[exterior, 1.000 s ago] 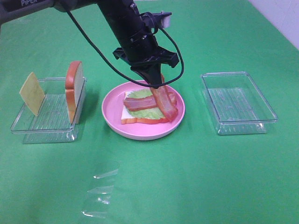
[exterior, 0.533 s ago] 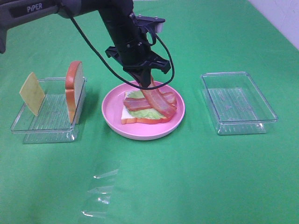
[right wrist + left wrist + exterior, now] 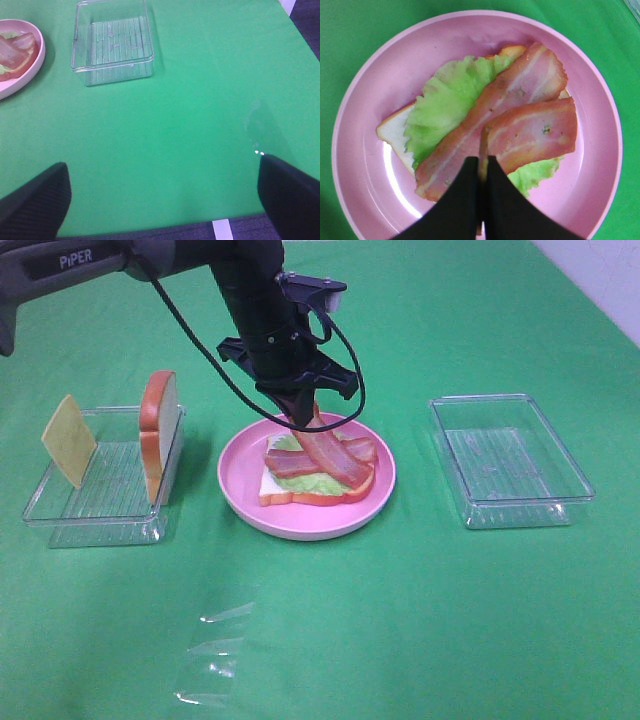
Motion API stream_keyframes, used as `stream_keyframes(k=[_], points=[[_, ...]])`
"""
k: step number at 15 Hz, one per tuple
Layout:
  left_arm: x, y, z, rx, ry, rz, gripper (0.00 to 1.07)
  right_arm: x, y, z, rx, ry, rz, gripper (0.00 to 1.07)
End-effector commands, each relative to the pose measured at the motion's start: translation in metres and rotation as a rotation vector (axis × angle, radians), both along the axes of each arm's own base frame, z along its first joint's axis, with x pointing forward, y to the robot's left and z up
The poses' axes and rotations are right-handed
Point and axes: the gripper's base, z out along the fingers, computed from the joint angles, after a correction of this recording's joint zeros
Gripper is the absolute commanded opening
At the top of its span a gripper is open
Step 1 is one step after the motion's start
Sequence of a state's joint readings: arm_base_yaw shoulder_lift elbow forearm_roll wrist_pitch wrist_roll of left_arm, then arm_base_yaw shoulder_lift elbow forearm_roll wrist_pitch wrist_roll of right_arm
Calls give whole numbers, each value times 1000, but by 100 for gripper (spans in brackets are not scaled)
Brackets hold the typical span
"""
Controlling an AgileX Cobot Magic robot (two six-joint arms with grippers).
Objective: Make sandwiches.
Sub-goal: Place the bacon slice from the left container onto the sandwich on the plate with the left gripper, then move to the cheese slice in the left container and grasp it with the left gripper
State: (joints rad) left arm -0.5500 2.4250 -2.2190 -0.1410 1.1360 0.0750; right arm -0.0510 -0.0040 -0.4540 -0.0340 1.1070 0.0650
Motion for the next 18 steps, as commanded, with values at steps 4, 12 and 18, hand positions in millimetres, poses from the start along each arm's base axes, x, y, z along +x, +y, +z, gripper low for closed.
stream_keyframes(k=[4,12,18], points=[[4,1,3,3,-41,48,90,-3,0,0,0,-33,0,98],[-17,22,102,-51,-114,97,101,-3,0,0,0,-33,0,98],[-22,135,172,-19,-157,357,101,-3,0,0,0,-33,0,98]])
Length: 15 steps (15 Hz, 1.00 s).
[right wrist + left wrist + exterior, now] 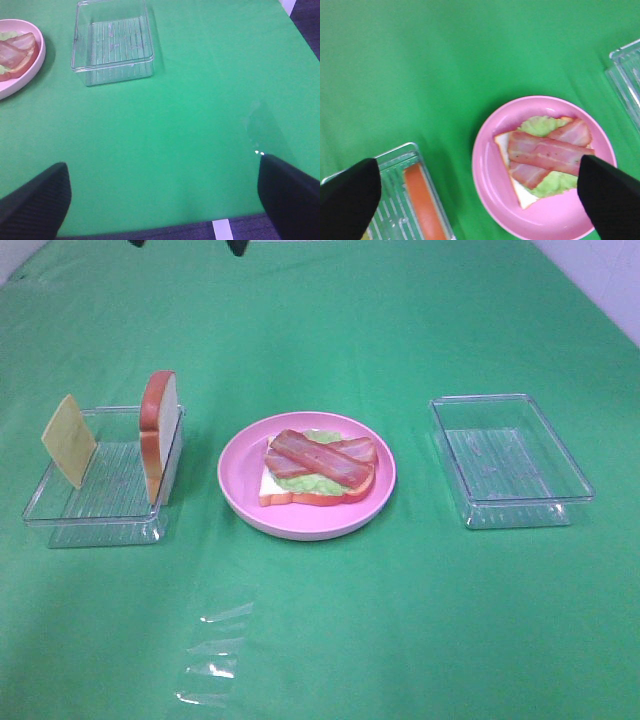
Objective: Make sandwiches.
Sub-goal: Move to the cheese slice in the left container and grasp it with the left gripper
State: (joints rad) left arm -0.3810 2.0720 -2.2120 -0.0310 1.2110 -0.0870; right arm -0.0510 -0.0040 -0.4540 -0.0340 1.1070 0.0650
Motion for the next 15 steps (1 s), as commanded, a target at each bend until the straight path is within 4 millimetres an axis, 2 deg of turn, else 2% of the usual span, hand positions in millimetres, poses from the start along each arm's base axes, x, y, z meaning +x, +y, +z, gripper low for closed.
stream_keyframes(k=[1,4,6,8,9,12,15], points=[[-12,39,2,52,113,58,101,-3,0,0,0,-33,0,98],[-9,111,-18,86,205,194,101,-3,0,0,0,-33,0,98],[-3,144,-37,98,262,247,101,-3,0,0,0,-33,0,98],[4,158,-53,103,300,267,101,-3,0,0,0,-33,0,98],[15,159,-82,119,365,262,101,-3,0,0,0,-33,0,98],[27,156,-124,106,465,257,100,-3,0,0,0,-33,0,98],[33,151,-154,77,536,251,100,-3,0,0,0,-33,0,98]])
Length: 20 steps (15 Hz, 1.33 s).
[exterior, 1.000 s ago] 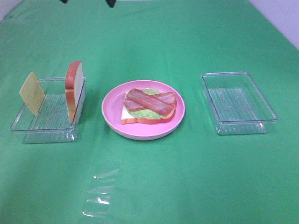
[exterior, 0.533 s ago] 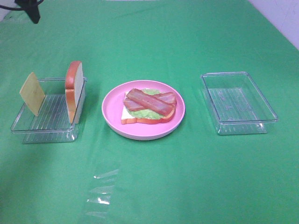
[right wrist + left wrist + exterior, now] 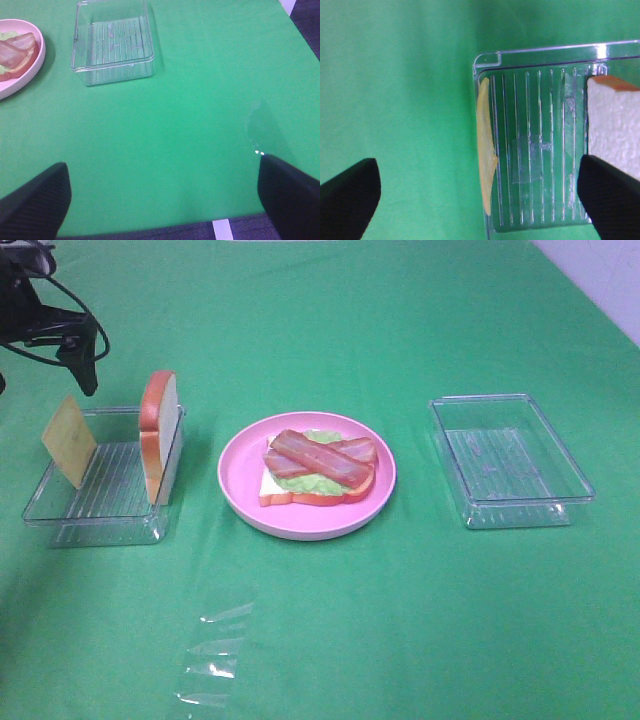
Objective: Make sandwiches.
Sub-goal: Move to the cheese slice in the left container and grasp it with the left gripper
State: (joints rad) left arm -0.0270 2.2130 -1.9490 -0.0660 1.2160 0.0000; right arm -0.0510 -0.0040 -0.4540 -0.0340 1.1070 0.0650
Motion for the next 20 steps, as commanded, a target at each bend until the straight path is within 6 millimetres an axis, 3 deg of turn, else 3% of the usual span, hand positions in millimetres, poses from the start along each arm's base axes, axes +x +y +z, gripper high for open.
stream_keyframes(k=[1,5,12,14,17,20], points=[[-7,-4,-21,-30,152,-5,100,-3,0,0,0,-33,0,98],[-5,-6,-41,-42,197,-3,99,-3,0,0,0,-33,0,98],[-4,-6,-56,-44,229,-21,88,-3,0,0,0,-33,0,98],[-4,-6,-56,-43,229,-24,81,-3,0,0,0,-33,0,98],[-4,-6,-56,-43,229,-22,51,-3,0,0,0,-33,0,98],[-4,-6,-55,-46,231,5,49,-3,0,0,0,-33,0,98]])
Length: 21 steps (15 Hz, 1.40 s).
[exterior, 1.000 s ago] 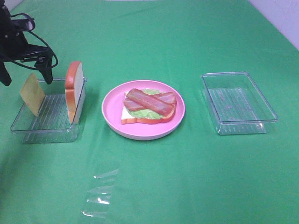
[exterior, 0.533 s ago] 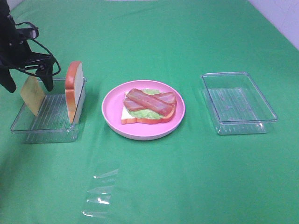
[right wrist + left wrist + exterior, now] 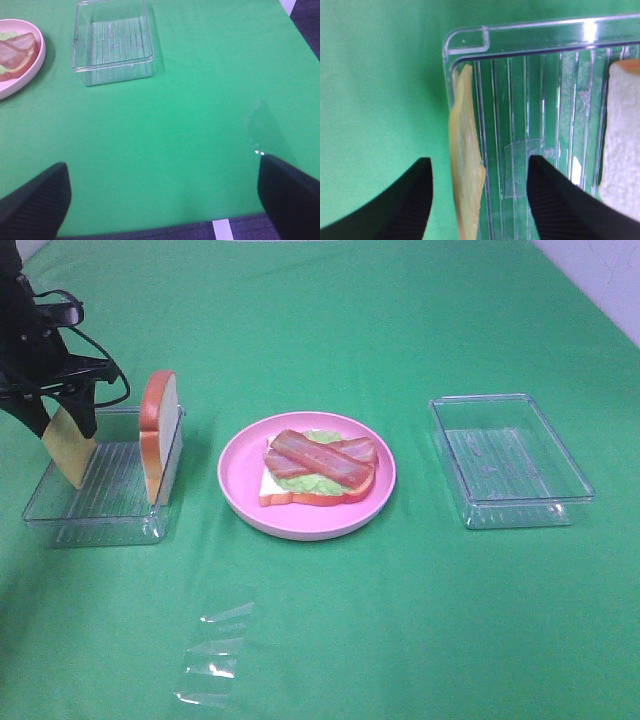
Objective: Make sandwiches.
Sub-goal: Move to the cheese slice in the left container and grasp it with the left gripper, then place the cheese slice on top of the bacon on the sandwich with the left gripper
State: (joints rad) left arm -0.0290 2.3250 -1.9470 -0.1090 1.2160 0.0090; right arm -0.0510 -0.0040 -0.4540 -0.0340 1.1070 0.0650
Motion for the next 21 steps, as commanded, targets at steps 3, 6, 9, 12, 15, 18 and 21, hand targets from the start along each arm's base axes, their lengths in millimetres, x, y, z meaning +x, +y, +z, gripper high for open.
stream_keyframes(k=[3,6,9,12,15,18,21], points=[[-11,-2,-2,-8,119,30,49,-3,0,0,0,-33,0,98],[-11,-2,-2,-8,118,30,49,-3,0,0,0,-33,0,98],[-11,-2,-2,-9,118,30,32,-3,0,0,0,-33,0,98],[-11,-2,-1,-9,117,30,23,-3,0,0,0,-33,0,98],[-11,-2,-1,-9,117,30,3,-3,0,0,0,-33,0,98],[-11,-2,-1,-9,117,30,0,-3,0,0,0,-33,0,98],[-12,-3,13,-20,84,22,0,-3,0,0,0,-33,0,98]])
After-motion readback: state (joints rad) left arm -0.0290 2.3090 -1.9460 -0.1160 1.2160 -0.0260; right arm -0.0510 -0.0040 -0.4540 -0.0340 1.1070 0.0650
